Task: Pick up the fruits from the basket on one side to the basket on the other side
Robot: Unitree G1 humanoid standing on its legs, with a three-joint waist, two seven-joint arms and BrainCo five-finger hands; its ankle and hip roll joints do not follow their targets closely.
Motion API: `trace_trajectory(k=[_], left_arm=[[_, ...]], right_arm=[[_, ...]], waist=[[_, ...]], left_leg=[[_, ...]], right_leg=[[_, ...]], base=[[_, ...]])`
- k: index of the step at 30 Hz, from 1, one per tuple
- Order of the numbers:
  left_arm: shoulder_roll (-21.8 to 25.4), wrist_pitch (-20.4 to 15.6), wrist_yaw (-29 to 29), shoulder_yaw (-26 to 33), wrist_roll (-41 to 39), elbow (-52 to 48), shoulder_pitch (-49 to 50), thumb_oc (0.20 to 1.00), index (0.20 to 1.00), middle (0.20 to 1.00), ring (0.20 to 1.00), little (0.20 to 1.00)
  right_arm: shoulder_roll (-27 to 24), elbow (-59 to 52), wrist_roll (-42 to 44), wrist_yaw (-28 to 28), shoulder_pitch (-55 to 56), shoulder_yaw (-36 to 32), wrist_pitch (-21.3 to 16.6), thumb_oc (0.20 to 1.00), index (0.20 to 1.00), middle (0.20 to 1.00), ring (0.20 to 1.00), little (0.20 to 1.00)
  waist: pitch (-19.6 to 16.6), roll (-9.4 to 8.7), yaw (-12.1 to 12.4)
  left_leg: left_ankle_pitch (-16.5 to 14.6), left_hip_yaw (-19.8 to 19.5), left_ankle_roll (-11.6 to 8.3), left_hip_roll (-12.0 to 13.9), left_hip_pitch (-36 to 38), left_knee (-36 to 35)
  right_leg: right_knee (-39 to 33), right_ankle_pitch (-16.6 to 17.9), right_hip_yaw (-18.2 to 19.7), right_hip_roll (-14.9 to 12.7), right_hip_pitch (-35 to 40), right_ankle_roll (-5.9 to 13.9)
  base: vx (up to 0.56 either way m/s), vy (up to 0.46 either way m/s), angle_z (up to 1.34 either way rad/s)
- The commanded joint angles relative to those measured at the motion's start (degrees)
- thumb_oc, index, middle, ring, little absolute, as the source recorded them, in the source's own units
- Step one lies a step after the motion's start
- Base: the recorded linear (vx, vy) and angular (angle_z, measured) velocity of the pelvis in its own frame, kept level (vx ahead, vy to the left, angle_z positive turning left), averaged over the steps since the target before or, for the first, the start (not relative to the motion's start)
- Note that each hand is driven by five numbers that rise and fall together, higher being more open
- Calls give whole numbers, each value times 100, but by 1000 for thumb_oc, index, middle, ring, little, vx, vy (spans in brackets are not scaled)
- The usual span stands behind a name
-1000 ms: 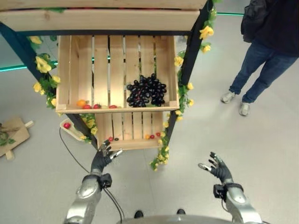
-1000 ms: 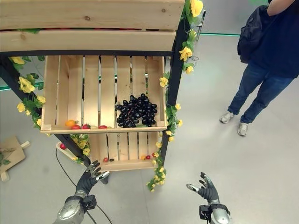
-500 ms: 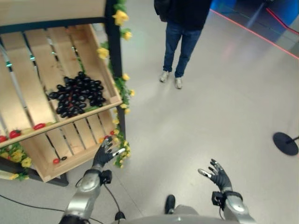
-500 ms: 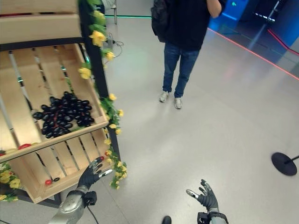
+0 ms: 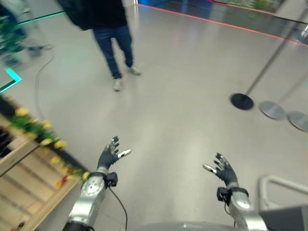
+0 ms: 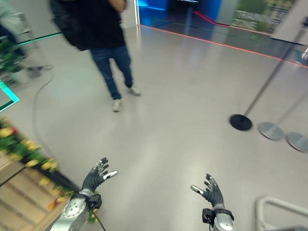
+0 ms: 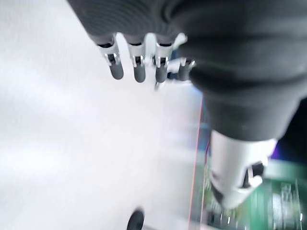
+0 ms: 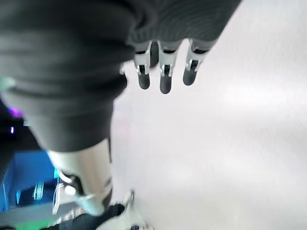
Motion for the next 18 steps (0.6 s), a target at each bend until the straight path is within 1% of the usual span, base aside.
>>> trace_trajectory(k=[1,2,3,4,5,6,7,8,9,10,11,12,13,14,15,16,18], left_arm=[[182,-213,84,159,-204,-345,-180,1000,1000,1000,1000,1000],[165,-216,103,206,-190,-332,-171,1000,1000,1000,1000,1000],[148,-216,126,222,-210,-341,-162,1000,1000,1000,1000,1000],[78,-198,145,256,-283,-332,-71,1000,1000,1000,1000,1000],[75,-198,145,257,-284,-334,-67,1000,1000,1000,1000,1000],[33,-209,167,275,-304,-313,-10,1000,1000,1000,1000,1000],[1,-223,195,311,-331,-310,94,1000,1000,1000,1000,1000],[-98,-242,267,354,-403,-298,266,1000,1000,1000,1000,1000],[-98,-242,268,357,-403,-299,267,1000,1000,1000,1000,1000],[-178,-244,282,448,-407,-301,409,1000,1000,1000,1000,1000],[-285,-274,300,559,-442,-318,546,1000,1000,1000,1000,1000],[-285,-274,300,562,-441,-319,544,1000,1000,1000,1000,1000],[-293,-274,289,604,-460,-301,591,1000,1000,1000,1000,1000],[-293,-303,328,613,-521,-281,581,1000,1000,1000,1000,1000],[-291,-302,327,594,-542,-273,590,1000,1000,1000,1000,1000],[-301,-313,436,586,-541,-236,522,1000,1000,1000,1000,1000],[-302,-314,436,586,-541,-233,516,1000,1000,1000,1000,1000]], right_arm=[[119,-430,-14,-2,-33,-100,-215,1000,1000,1000,1000,1000],[84,-452,15,-2,-27,-101,-235,1000,1000,1000,1000,1000],[44,-462,32,-12,-23,-105,-251,1000,1000,1000,1000,1000],[-57,-471,43,3,16,-66,-256,1000,1000,1000,1000,1000],[-61,-474,45,3,20,-65,-256,1000,1000,1000,1000,1000],[-133,-433,32,12,22,-35,-255,1000,1000,1000,1000,1000],[-220,-411,-9,20,0,17,-243,1000,1000,1000,1000,1000],[-341,-294,-85,35,-31,144,-209,1000,1000,1000,1000,1000],[-341,-290,-85,35,-33,147,-211,1000,1000,1000,1000,1000],[-359,-301,-109,71,-53,175,-169,1000,1000,1000,1000,1000],[-385,-249,-142,124,-117,236,-137,1000,1000,1000,1000,1000],[-385,-248,-141,125,-120,237,-137,1000,1000,1000,1000,1000],[-377,-190,-92,180,-100,248,-135,1000,1000,1000,1000,1000],[-422,-183,-84,183,-66,204,-143,1000,1000,1000,1000,1000],[-451,-184,-60,174,-57,173,-152,1000,1000,1000,1000,1000],[-473,-67,-86,115,-179,214,-170,1000,1000,1000,1000,1000],[-474,-64,-86,115,-185,213,-171,1000,1000,1000,1000,1000]], waist=[[49,-258,-140],[85,-244,-157],[135,-246,-171],[281,-215,-135],[305,-174,-131],[403,-148,-92],[500,-167,-29],[633,-187,97],[614,-198,75],[590,-278,131],[602,-164,283],[590,-189,281],[556,-142,236],[550,-102,265],[562,-51,293],[548,48,425],[546,40,430]], left_leg=[[-189,7,173,140,-373,701],[-167,-39,32,376,-468,1183],[-80,-125,-47,505,-547,1553],[199,-424,-278,857,-726,2624],[186,-472,-339,963,-758,2745],[385,-973,-444,1057,-901,3429],[483,-1536,-436,872,-1112,4002],[696,-2696,-189,281,-1625,4192],[712,-2711,-185,262,-1651,4183],[542,-3236,-32,-308,-1767,4220],[350,-3878,145,-805,-1866,3659],[393,-3866,152,-832,-1869,3615],[516,-3867,195,-640,-1740,3331],[556,-4016,181,-502,-1804,2949],[426,-4173,193,-441,-1801,2400],[478,-4790,62,-409,-1675,1026],[534,-4780,59,-409,-1653,953]], right_leg=[[-1225,796,360,-244,621,546],[-1298,658,487,-49,642,433],[-1345,551,597,58,670,360],[-1508,317,845,357,870,113],[-1531,294,849,436,905,76],[-1645,230,1018,624,1011,-48],[-1684,174,1242,706,1054,-147],[-1644,283,1604,687,960,-231],[-1644,283,1584,674,943,-230],[-1621,347,1876,588,871,-217],[-1633,384,2398,739,907,-140],[-1636,399,2398,710,887,-137],[-1667,367,2534,804,894,-108],[-1656,357,2690,802,909,-58],[-1661,298,2768,810,951,-4],[-1705,174,3172,859,1020,84],[-1706,188,3177,853,1006,81]], base=[[52,-308,-76],[90,-290,-56],[171,-406,-83],[133,-289,-88],[123,-316,-133],[53,-186,-117],[29,-94,-137],[-4,8,-94],[-3,81,-113],[144,42,-139],[140,43,-155],[165,25,-143],[111,75,-130],[188,140,-112],[290,302,-98],[217,223,-63],[124,142,-93]])
